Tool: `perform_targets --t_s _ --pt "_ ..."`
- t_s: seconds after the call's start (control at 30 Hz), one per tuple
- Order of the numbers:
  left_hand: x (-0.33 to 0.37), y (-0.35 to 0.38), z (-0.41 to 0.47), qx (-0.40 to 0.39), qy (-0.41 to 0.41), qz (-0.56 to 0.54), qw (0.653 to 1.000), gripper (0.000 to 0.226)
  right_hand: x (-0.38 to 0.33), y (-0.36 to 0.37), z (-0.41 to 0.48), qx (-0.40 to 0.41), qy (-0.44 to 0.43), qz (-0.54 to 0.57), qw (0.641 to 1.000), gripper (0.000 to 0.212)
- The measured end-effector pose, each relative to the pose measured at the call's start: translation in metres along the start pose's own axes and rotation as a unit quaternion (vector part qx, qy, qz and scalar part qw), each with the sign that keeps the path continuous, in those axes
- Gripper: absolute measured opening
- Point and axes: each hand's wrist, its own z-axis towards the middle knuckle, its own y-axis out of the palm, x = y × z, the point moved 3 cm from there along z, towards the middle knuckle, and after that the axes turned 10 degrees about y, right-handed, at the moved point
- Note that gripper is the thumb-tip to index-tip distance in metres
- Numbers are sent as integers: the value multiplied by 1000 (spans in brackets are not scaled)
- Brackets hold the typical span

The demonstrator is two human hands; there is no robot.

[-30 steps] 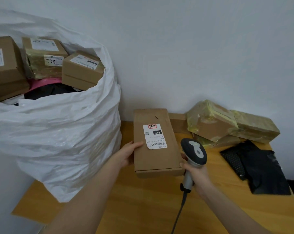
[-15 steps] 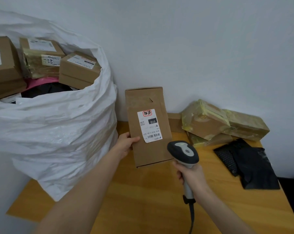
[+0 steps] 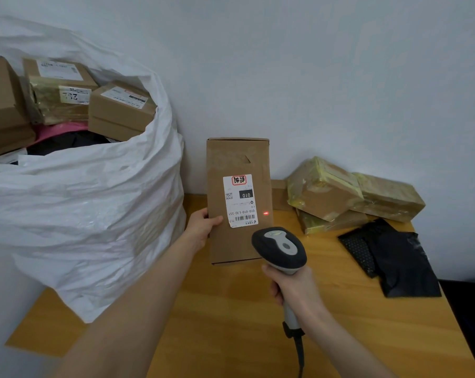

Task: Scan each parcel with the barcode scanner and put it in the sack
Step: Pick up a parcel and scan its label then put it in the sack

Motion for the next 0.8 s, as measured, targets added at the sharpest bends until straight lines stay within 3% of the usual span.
perform_targets --t_s 0.6,0.8 --pt "2 5 -6 29 5 19 999 33 -1 -7 -15 2 10 -15 1000 33" --pt "3 8 -8 34 9 26 999 37 -1 -8 -19 -5 9 -2 1000 27"
